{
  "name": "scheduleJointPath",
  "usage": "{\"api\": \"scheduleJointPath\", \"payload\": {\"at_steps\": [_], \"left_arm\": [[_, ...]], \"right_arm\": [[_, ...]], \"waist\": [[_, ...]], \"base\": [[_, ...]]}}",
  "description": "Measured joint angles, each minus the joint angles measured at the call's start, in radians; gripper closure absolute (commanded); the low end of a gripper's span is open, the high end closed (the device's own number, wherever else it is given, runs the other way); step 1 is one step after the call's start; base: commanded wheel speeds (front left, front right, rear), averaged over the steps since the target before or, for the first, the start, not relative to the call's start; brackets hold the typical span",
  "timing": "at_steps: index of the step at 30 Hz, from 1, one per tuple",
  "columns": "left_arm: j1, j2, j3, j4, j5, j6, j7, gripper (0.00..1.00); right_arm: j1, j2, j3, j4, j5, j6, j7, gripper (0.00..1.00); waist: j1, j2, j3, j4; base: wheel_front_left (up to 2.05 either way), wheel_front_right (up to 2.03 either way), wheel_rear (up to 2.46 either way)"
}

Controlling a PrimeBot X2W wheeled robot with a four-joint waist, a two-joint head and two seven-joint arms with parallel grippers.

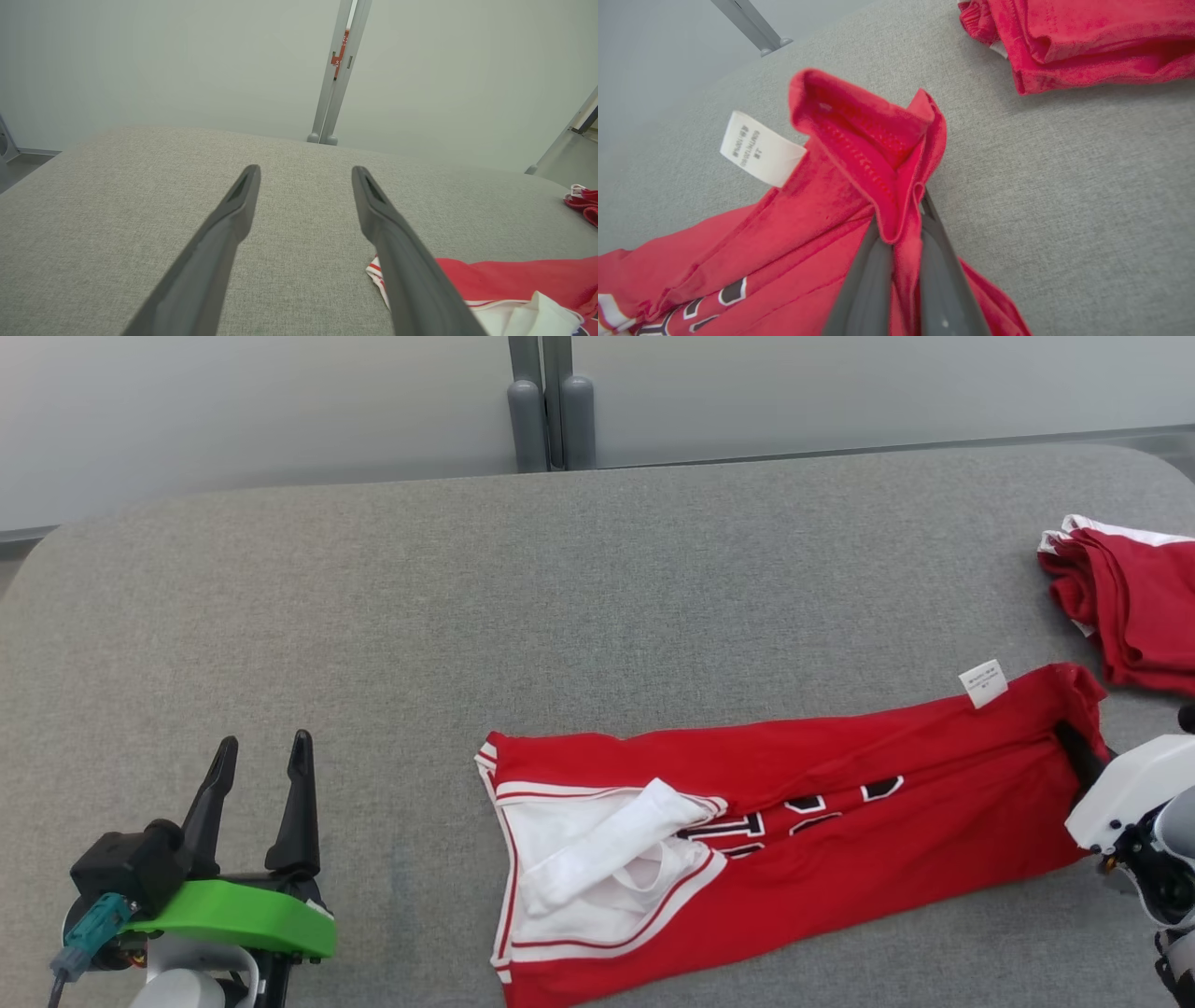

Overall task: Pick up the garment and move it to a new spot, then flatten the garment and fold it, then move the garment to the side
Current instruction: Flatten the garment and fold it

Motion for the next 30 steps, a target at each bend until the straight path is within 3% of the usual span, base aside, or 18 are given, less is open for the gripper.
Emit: {"api": "scheduleJointPath", "payload": {"at_steps": [8, 13, 19, 30], "left_arm": [[0.001, 0.000, -0.003, 0.007, 0.000, 0.001, 0.000, 0.00], [0.004, -0.004, -0.012, 0.019, -0.001, 0.001, 0.004, 0.00], [0.003, -0.007, -0.024, 0.030, -0.005, -0.004, 0.005, 0.00], [-0.019, -0.029, -0.052, 0.076, -0.005, -0.027, 0.009, 0.00]], "right_arm": [[0.007, -0.008, 0.000, -0.180, -0.036, 0.000, -0.004, 1.00], [0.069, 0.055, 0.036, -0.375, -0.072, -0.001, 0.032, 1.00], [0.122, 0.152, 0.139, -0.521, -0.098, -0.001, 0.092, 1.00], [0.077, 0.276, 0.281, -0.397, -0.105, -0.001, 0.079, 1.00]], "waist": [[0.0000, 0.0000, -0.007, 0.001], [0.0000, 0.0000, -0.019, 0.023], [0.0000, 0.0000, -0.028, 0.070], [0.0000, 0.0000, -0.015, 0.190]], "base": [[0.00, 0.00, 0.00], [0.00, 0.00, 0.00], [0.00, 0.00, 0.00], [0.00, 0.00, 0.00]]}}
